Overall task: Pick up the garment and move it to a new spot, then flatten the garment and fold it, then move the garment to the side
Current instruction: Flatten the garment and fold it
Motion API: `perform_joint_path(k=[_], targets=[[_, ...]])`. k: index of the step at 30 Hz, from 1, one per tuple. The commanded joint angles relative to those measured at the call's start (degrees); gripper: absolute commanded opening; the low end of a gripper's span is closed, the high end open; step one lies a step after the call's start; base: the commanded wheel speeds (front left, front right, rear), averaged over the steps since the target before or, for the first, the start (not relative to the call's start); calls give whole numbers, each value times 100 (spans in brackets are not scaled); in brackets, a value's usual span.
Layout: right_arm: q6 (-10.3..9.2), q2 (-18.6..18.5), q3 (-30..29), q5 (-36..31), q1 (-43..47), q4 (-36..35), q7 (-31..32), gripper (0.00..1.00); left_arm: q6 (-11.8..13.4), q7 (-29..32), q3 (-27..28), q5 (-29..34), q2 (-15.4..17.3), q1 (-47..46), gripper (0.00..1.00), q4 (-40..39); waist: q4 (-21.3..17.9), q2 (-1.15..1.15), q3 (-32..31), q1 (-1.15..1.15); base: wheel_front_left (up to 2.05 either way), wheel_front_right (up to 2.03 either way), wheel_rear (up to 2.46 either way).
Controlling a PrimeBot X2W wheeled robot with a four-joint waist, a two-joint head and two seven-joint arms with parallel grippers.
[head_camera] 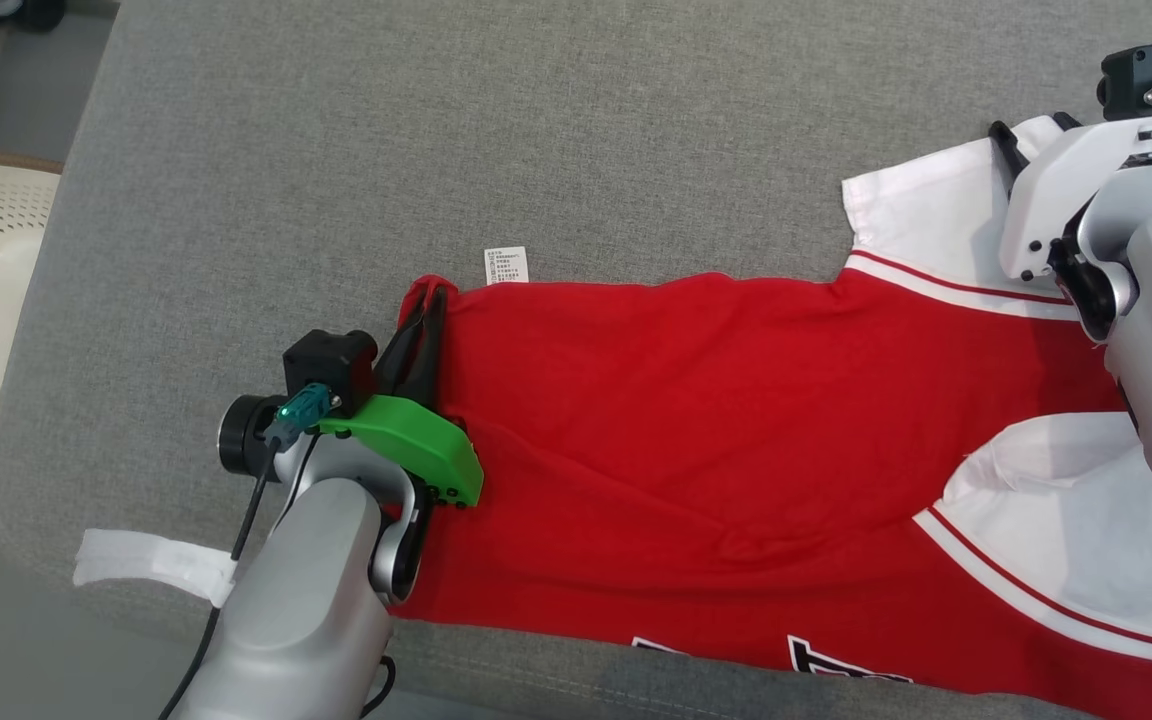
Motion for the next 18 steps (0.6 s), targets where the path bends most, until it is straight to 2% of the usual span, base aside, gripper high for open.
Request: perform_joint_path(k=[1, 10, 18], targets=[[-8, 14, 41, 28, 17, 102, 38, 0, 35, 2, -17, -28, 9, -104, 0, -35, 4, 0, 17, -1, 0, 0, 0], [-9, -3, 81, 112, -146, 206, -437, 0, 63, 2, 62, 25, 10, -115, 0, 1, -135, 0, -96, -1, 0, 0, 0], [-9, 136, 233, 577, 193, -181, -1046, 0, 20, 2, 429, 275, 11, 98, 0, 33, -366, 0, -405, -1, 0, 0, 0]])
